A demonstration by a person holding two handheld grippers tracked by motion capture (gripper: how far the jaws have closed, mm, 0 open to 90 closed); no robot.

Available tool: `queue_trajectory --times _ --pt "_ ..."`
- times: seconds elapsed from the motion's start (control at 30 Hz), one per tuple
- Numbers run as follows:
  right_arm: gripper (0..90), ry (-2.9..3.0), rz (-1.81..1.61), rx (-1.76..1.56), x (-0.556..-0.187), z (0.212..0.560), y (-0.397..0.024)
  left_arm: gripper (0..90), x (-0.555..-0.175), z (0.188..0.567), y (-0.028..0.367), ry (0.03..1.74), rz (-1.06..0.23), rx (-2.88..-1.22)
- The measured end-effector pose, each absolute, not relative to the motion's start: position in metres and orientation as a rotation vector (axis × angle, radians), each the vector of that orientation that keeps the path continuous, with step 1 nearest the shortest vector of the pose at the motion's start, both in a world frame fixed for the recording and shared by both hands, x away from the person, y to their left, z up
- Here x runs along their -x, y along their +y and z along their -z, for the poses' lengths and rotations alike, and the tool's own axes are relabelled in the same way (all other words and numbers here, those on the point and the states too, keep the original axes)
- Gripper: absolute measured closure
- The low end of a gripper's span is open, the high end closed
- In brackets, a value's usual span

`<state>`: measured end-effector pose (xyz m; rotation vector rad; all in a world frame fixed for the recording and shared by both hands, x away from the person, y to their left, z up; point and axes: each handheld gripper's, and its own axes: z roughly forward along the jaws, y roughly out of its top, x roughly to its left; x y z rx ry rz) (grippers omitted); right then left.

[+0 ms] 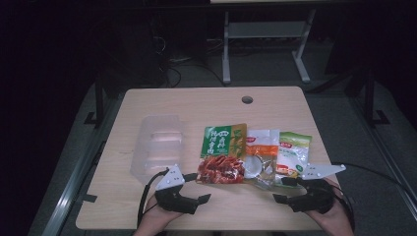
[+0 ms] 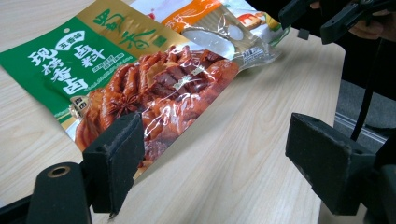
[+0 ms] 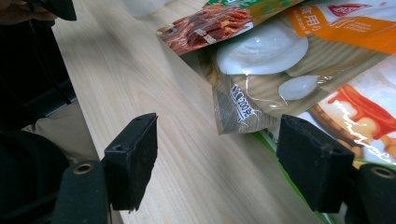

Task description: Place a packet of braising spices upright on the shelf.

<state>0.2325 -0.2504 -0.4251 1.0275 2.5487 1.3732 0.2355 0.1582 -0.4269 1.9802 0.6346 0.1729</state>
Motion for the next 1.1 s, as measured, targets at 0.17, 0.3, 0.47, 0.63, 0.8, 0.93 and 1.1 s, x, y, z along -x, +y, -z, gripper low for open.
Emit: queue_trajectory --times 0.17,0.3,0.47,0.63,0.8,0.93,1.1 --pt "28.5 2.548 -1.379 -1.021 -0.231 0.424 -0.251 19.4 -0.236 0.426 0.155 0.618 -0.184 -1.984" --pt "28.5 2.542 -1.379 -1.011 -0.232 0.423 -0.249 20.3 -0.236 0.427 0.153 0.609 -0.188 -1.996" --pt "28.4 2.57 -1.362 -0.99 -0.24 0.42 -0.241 22.4 -0.24 0.423 0.149 0.598 -0.197 -1.99" --pt "28.5 2.572 -1.377 -0.979 -0.246 0.412 -0.236 23.8 -0.248 0.418 0.141 0.591 -0.188 -2.01" --pt "29.5 2.6 -1.335 -0.95 -0.259 0.401 -0.226 28.4 -0.256 0.417 0.132 0.584 -0.174 -2.02" --pt "29.6 2.6 -1.37 -0.948 -0.275 0.392 -0.219 30.9 -0.263 0.421 0.128 0.599 -0.145 -2.023" --pt "30.0 2.624 -1.339 -0.939 -0.298 0.381 -0.205 36.9 -0.273 0.423 0.123 0.632 -0.157 -2.032"
